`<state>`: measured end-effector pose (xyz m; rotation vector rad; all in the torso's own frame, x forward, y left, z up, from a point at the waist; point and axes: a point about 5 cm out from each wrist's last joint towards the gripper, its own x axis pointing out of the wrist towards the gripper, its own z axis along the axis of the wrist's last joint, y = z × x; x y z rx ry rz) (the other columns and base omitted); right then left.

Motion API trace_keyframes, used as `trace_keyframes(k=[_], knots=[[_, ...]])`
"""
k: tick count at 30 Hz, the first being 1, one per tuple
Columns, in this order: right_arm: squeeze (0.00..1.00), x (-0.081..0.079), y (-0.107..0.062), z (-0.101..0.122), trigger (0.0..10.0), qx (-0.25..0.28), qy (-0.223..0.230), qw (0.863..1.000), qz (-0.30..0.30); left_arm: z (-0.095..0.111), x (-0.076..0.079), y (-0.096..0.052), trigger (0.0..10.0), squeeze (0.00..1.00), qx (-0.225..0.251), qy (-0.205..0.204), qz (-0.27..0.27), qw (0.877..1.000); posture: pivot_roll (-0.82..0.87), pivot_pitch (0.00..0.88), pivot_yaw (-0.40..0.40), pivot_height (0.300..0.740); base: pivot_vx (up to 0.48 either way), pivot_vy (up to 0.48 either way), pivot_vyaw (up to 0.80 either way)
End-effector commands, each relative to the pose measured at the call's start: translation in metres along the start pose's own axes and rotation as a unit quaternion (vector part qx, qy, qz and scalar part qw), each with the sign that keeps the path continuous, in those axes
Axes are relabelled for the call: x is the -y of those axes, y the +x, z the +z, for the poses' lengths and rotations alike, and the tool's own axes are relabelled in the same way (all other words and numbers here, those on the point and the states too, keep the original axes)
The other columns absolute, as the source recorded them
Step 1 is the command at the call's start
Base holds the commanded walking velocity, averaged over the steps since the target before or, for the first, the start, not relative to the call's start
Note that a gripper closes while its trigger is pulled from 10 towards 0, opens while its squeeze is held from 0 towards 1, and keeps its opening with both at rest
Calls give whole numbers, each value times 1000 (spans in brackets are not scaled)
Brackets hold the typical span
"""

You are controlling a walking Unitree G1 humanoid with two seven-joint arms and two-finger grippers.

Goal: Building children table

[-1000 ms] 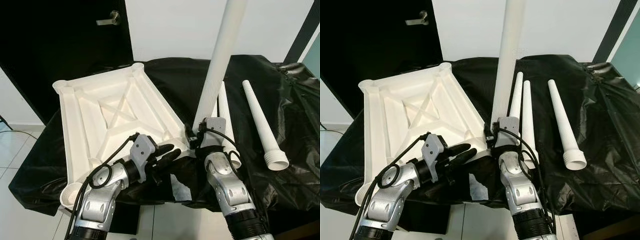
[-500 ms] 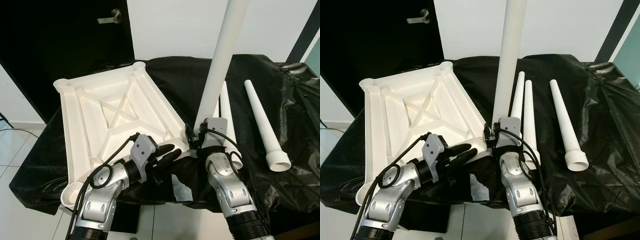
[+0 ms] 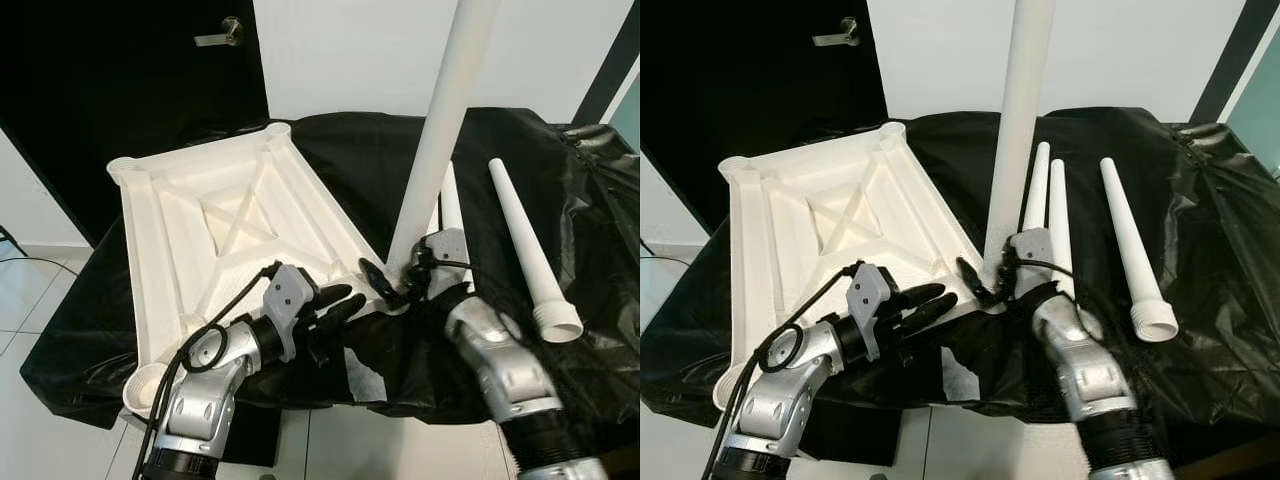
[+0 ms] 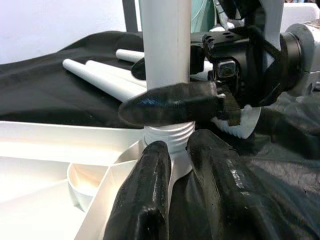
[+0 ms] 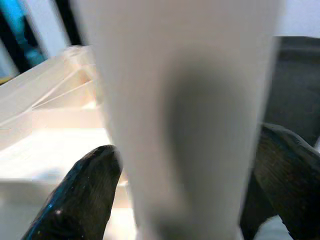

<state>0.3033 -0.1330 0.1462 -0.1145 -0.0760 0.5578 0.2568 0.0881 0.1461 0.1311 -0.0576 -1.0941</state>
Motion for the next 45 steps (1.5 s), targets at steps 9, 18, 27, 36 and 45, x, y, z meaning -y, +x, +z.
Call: trace_keyframes(k=[9, 18, 27, 36, 45], knots=[[0, 14, 19, -4, 3882, -35, -43, 992, 112, 0, -11, 2, 10000, 0, -5, 2, 68, 998, -12, 0, 7, 740, 0, 0, 0], [0, 19, 16, -14, 0, -57, -42, 990, 121, 0, -12, -3, 10000, 0, -7, 3, 77, 997, 3, 0, -1, 740, 0, 0, 0], [0, 14, 19, -16, 10000, -49, -9, 998, 48, 0, -11, -4, 10000, 0, -11, 2, 77, 997, 2, 0, 3, 740, 0, 0, 0], [0, 0, 19, -26, 10000, -69, 28, 994, -76, -1, -9, -4, 10000, 0, -14, 0, 68, 998, -10, 0, 13, 740, 0, 0, 0], [0, -10, 13, -30, 10000, -77, 48, 970, -226, -1, -8, -4, 10000, 0, -16, -1, 65, 998, -5, 0, 2, 740, 0, 0, 0]])
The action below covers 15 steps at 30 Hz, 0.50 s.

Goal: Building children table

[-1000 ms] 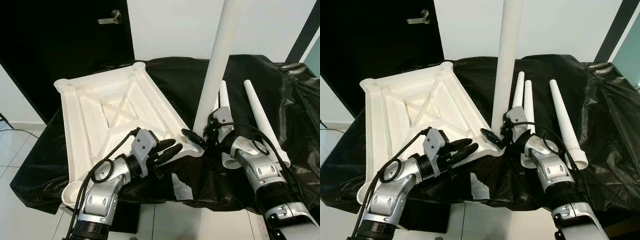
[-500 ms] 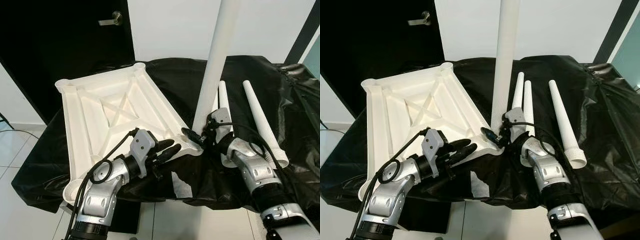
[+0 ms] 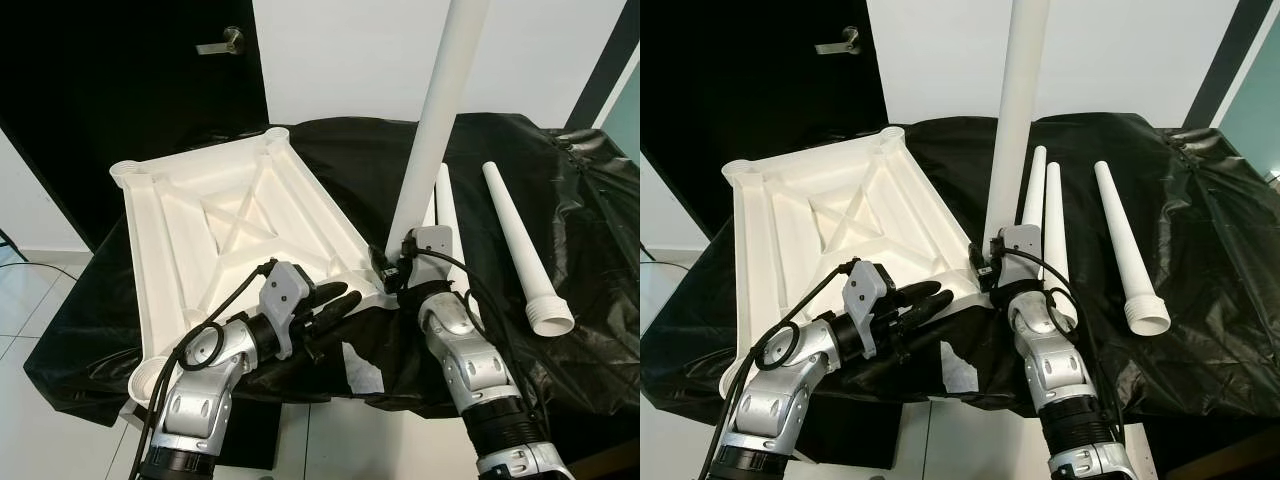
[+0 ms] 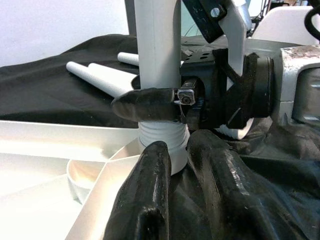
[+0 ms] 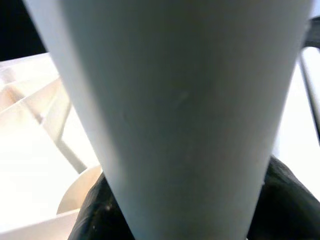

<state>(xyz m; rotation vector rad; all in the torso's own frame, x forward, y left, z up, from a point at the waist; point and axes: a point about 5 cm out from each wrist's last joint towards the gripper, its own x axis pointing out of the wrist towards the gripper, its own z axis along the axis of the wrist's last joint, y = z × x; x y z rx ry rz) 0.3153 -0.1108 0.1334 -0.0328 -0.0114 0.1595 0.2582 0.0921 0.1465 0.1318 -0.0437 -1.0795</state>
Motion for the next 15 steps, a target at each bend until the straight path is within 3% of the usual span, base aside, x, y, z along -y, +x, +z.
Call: trace_keyframes(k=[1, 5, 15], knots=[[0, 6, -7, -18, 10000, -41, 0, 998, -54, -1, -5, -1, 10000, 0, -9, 2, 58, 998, -5, 0, 2, 740, 0, 0, 0], [0, -10, -11, -18, 10000, -43, 27, 997, -63, -2, -3, -1, 10000, 0, -9, 0, 56, 998, -9, 0, 6, 740, 0, 0, 0], [0, -10, -12, -12, 10000, -33, 26, 997, -70, -1, -5, 0, 10000, 0, -10, 4, 54, 998, -8, 0, 5, 740, 0, 0, 0]])
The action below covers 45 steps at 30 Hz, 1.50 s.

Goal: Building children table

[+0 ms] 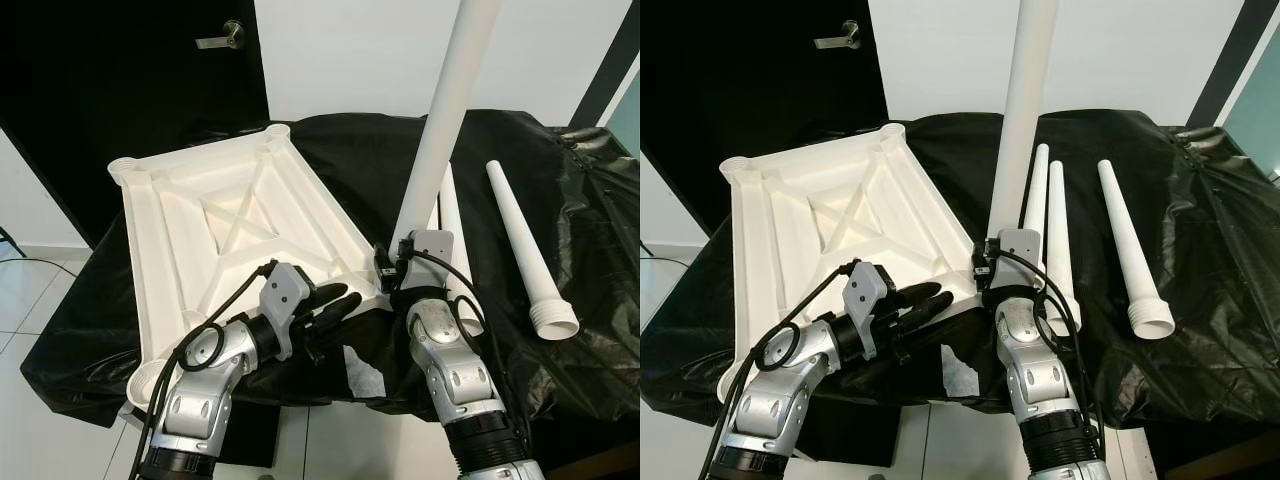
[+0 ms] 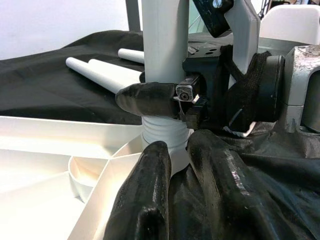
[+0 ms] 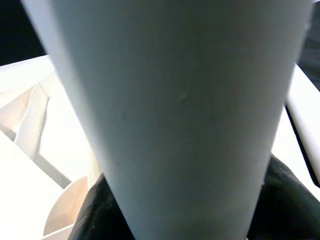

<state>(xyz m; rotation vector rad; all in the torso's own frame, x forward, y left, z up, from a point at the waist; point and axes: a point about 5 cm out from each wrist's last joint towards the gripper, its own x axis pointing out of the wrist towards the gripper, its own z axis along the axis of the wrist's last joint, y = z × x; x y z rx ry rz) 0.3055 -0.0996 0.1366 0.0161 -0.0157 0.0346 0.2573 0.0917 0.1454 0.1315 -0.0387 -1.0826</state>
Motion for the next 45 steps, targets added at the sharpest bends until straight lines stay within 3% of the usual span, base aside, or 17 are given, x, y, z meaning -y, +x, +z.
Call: trace_keyframes(k=[1, 3, 4, 14, 18, 19, 20, 27, 31, 36, 37, 41, 45], knots=[[0, 4, -3, -15, 10000, -35, -1, 999, -9, 0, -6, 0, 10000, 0, -9, 6, 55, 998, -6, 0, 5, 740, 0, 0, 0], [0, 5, -3, -15, 10000, -33, -3, 999, -5, 0, -6, 0, 10000, 0, -9, 7, 55, 998, -5, 0, 3, 740, 0, 0, 0], [1000, 6, -4, -14, 10000, -31, -5, 1000, -1, 0, -6, 0, 10000, 0, -10, 8, 55, 998, -5, 0, 3, 740, 0, 0, 0], [1000, 8, -8, -7, 10000, -7, -8, 998, 56, 1, -6, 0, 10000, 0, -11, 7, 58, 998, -4, 0, 4, 740, 0, 0, 0], [1000, 18, -10, -5, 10000, 10, -22, 991, 129, 1, -7, 0, 10000, 0, -11, 8, 62, 998, -7, 0, 9, 740, 0, 0, 0], [686, 23, -10, -5, 10000, 13, -30, 988, 152, 1, -7, 0, 10000, 0, -11, 8, 63, 998, -7, 0, 10, 740, 0, 0, 0], [0, 26, -8, -4, 10000, 17, -41, 984, 172, 1, -7, 0, 10000, 0, -12, 8, 63, 998, -7, 0, 9, 740, 0, 0, 0], [0, 37, 2, 1, 10000, 21, -66, 969, 235, 1, -8, 1, 10000, 0, -13, 9, 64, 998, -7, 0, 11, 740, 0, 0, 0], [0, 35, 15, 6, 10000, 15, -94, 941, 325, 1, -9, 2, 10000, 0, -12, 9, 65, 998, -7, 0, 10, 740, 0, 0, 0], [0, 32, 18, 5, 10000, 10, -105, 932, 348, 2, -9, 2, 10000, 0, -12, 10, 66, 998, 2, 0, 6, 740, 0, 0, 0], [0, 29, 21, 1, 0, 3, -110, 926, 362, 3, -10, 2, 10000, 0, -11, 11, 68, 998, 12, 0, -1, 740, 0, 0, 0], [0, 28, 22, -2, 0, -2, -110, 925, 364, 3, -10, 1, 10000, 0, -10, 12, 71, 997, 16, 0, -4, 740, 0, 0, 0], [0, 31, 21, -7, 0, -15, -103, 933, 345, 2, -9, -1, 10000, 0, -12, 11, 75, 997, 21, 0, -7, 740, 0, 0, 0]])
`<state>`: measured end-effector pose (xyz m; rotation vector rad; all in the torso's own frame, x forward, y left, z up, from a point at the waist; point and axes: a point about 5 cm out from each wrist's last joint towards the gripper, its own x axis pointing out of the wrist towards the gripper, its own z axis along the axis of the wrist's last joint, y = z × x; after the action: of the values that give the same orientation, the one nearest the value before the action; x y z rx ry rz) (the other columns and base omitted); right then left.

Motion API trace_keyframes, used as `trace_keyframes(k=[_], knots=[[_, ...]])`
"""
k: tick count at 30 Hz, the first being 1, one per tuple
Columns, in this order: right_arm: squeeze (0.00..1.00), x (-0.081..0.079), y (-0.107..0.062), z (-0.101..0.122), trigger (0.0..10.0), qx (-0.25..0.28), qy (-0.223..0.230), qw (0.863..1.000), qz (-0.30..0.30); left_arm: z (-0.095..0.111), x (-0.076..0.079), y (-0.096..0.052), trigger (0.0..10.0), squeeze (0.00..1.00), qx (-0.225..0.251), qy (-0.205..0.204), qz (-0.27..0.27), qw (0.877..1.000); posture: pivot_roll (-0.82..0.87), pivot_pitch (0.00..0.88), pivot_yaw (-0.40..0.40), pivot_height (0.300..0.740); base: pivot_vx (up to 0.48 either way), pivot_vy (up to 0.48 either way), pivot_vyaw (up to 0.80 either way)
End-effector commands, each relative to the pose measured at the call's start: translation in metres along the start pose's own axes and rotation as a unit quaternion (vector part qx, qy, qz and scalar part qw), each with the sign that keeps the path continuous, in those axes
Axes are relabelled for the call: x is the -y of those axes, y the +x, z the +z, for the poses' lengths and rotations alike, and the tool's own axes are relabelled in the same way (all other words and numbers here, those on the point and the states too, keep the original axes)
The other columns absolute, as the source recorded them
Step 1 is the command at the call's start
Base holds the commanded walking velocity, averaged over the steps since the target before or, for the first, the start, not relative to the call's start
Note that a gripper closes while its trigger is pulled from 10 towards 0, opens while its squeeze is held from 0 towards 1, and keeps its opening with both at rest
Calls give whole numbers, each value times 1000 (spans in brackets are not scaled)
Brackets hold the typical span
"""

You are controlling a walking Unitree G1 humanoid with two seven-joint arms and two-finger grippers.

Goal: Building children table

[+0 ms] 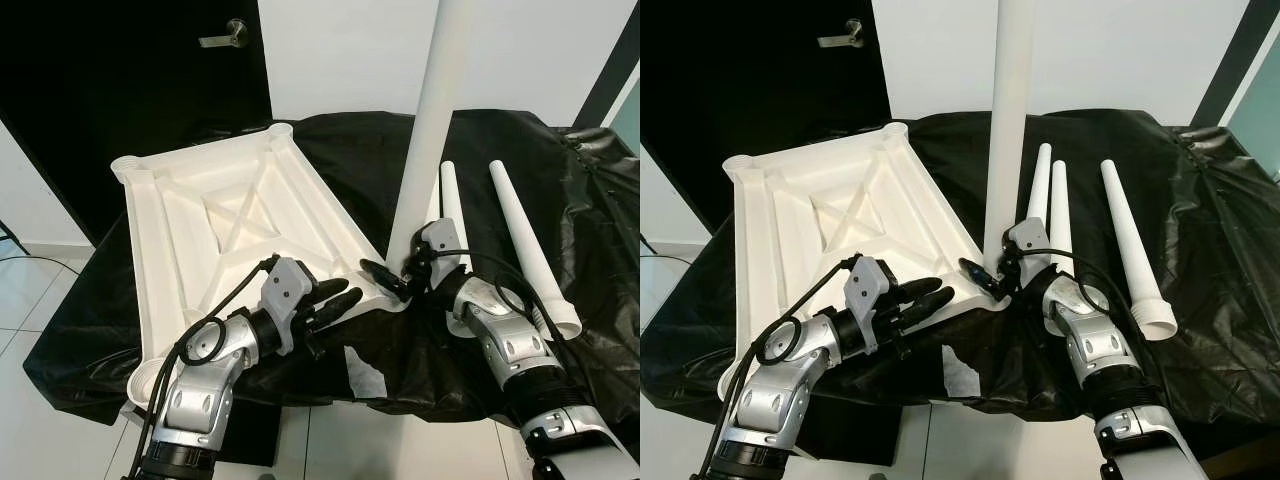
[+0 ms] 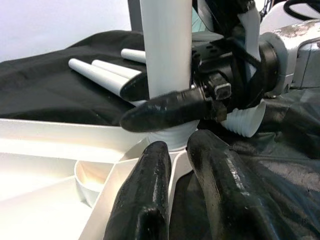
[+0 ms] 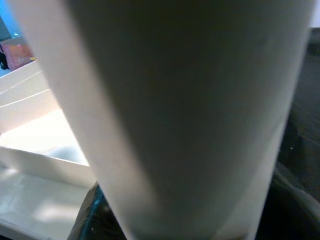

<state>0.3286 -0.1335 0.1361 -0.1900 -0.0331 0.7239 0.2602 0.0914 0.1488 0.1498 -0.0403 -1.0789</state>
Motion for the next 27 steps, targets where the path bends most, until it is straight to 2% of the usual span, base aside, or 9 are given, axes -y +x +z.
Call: trace_keyframes(k=[1, 8, 9, 12, 17, 22, 25, 26, 27], knots=[[0, -3, 1, -8, 0, -24, 1, 1000, -3, -1, -6, -3, 10000, 0, -9, 2, 75, 997, 21, 0, -7, 740, 0, 0, 0], [0, -5, 2, -11, 0, -25, 21, 997, -68, -3, -6, -5, 10000, 0, -15, 3, 77, 997, 17, 0, -4, 740, 0, 0, 0], [0, -15, 7, -11, 0, -20, 59, 990, -128, -6, -11, -5, 10000, 0, -34, 16, 87, 995, 16, 0, 0, 740, 0, 0, 0], [0, -19, 8, -11, 0, -20, 74, 986, -148, -7, -13, -5, 10000, 0, -40, 18, 91, 995, 16, 0, 1, 740, 0, 0, 0], [0, -32, 14, -9, 0, -19, 114, 959, -259, -11, -25, -10, 10000, 0, -71, 30, 124, 989, 20, 0, 7, 740, 0, 0, 0], [0, -40, 21, -2, 0, -4, 148, 939, -310, -11, -36, -14, 10000, 0, -83, 29, 157, 984, 15, 0, 11, 740, 0, 0, 0], [0, -43, 21, 0, 745, 5, 154, 940, -304, -11, -39, -15, 10000, 0, -86, 34, 162, 982, 6, 0, 15, 740, 0, 0, 0], [0, -43, 20, 1, 10000, 7, 150, 941, -302, -11, -42, -15, 10000, 0, -90, 35, 168, 981, 4, 0, 15, 740, 0, 0, 0], [0, -43, 20, 1, 10000, 7, 150, 941, -302, -11, -42, -15, 10000, 0, -90, 35, 168, 981, 4, 0, 15, 740, 0, 0, 0]])
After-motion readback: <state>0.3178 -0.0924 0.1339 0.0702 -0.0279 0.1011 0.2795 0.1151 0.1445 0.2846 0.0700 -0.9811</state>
